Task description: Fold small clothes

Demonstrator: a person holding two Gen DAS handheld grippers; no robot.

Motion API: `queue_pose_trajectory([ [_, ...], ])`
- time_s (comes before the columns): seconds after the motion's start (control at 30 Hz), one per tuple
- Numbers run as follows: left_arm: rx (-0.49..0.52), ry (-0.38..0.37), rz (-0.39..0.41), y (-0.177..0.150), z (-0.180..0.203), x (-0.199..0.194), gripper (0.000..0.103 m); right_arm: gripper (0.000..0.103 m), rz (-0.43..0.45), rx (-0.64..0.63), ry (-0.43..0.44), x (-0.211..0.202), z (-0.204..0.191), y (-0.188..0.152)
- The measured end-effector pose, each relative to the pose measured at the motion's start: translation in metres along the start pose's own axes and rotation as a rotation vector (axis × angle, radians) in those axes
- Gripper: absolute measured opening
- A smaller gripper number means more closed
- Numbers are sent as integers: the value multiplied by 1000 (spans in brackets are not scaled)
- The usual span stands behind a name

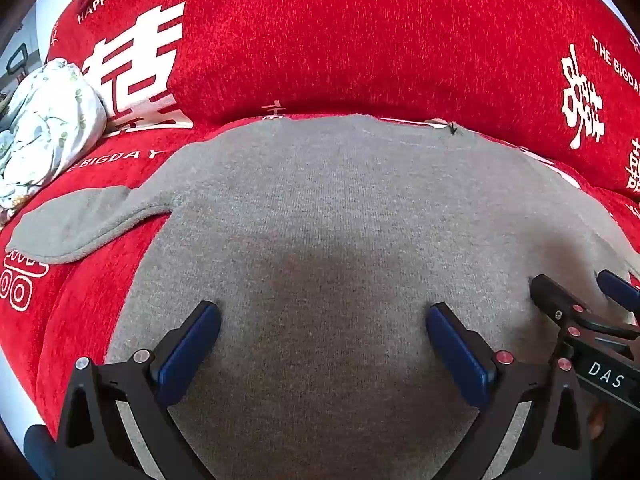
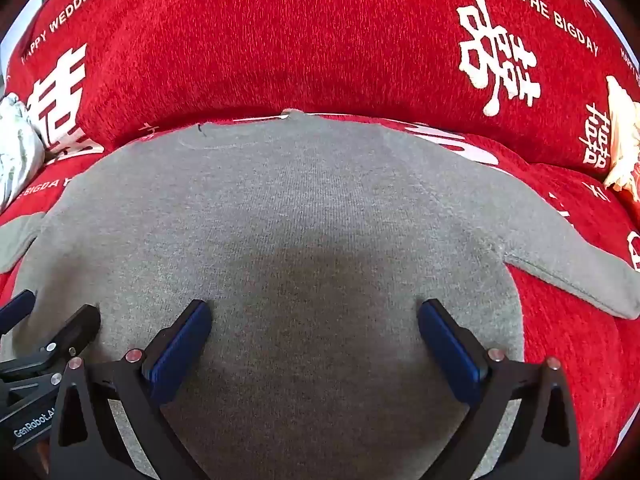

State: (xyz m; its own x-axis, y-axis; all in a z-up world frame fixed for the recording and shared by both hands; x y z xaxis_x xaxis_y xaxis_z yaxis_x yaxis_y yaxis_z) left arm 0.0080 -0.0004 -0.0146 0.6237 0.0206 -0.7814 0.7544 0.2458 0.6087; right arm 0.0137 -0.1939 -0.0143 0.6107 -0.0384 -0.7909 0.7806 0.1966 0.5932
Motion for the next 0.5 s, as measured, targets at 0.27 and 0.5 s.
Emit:
queue_pose_trajectory([
  [0.27, -3, -3, 2, 1, 0, -1, 103, 103, -2, 1, 1, 0, 1, 0],
  [0.5, -6, 0, 8, -2, 0, -3, 103, 103, -8, -10, -27, -1, -2, 1],
])
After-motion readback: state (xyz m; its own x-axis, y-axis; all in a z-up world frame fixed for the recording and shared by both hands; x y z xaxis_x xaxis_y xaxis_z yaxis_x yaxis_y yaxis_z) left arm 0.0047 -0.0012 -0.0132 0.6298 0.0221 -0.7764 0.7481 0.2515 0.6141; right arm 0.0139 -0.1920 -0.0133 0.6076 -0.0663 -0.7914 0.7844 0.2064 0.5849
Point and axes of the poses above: each gripper's, at about its wrist camera, not at the fingertips, and x roughly the way its jaws point, z to its right, y to its top, the point moved 2 cm from there along x, roughly the way its jaws point, and after that the axes turned 13 degrees about -x, right-handed, at the moved point
